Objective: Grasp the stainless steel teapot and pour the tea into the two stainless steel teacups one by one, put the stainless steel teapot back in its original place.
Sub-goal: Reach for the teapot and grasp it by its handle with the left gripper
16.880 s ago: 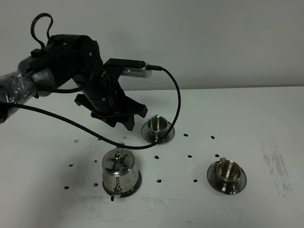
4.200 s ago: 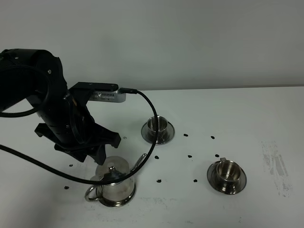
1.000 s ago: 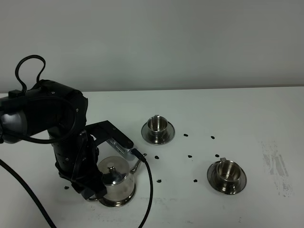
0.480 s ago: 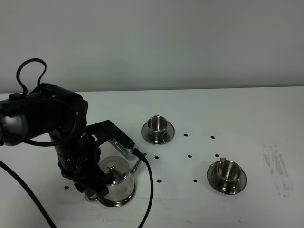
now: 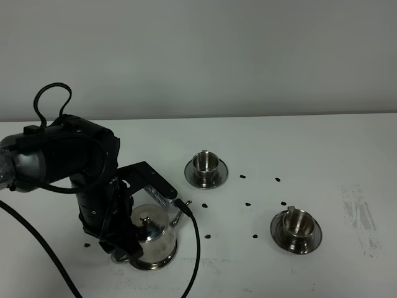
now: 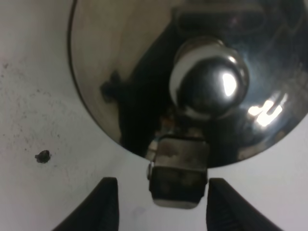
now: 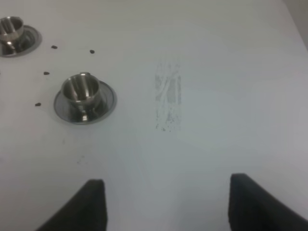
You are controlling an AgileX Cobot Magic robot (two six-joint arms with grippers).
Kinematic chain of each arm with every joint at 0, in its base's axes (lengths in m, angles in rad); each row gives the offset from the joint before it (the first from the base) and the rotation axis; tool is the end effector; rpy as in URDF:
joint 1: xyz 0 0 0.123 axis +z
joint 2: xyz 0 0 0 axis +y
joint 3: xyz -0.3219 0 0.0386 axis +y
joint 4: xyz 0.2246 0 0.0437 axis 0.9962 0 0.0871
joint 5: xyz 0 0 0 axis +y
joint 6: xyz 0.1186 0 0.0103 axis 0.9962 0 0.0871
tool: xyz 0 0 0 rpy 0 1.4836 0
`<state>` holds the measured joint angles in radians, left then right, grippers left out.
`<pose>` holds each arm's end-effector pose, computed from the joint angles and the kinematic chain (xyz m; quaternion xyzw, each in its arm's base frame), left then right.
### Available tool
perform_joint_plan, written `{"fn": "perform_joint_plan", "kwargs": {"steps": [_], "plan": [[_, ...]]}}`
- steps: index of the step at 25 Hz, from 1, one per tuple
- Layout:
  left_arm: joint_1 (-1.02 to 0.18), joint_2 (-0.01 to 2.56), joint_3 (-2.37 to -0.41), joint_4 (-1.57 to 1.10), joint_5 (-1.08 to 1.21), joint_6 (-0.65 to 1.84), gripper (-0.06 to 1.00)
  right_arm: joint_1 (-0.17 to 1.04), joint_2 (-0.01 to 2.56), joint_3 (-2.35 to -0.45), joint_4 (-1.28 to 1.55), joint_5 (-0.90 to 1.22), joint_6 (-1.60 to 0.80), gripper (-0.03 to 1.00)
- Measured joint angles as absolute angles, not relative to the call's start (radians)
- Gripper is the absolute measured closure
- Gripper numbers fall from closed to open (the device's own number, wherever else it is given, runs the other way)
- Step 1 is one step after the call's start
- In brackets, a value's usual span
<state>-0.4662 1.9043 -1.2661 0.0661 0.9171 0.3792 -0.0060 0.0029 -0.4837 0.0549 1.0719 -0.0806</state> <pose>0.3249 -0.1565 0.1976 0.4265 0.9026 0.0250 0.0524 -0.0387 0.0060 0.2477 -0.0330 0.8601 0.0054 0.5090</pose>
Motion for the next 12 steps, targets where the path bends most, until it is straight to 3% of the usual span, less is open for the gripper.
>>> {"fn": "perform_joint_plan", "kwargs": {"steps": [12], "plan": [[-0.466, 1.932, -1.266, 0.069, 0.884, 0.387, 0.46, -0.006, 0.003, -0.484, 0.055, 1.072, -0.081, 0.41]]}}
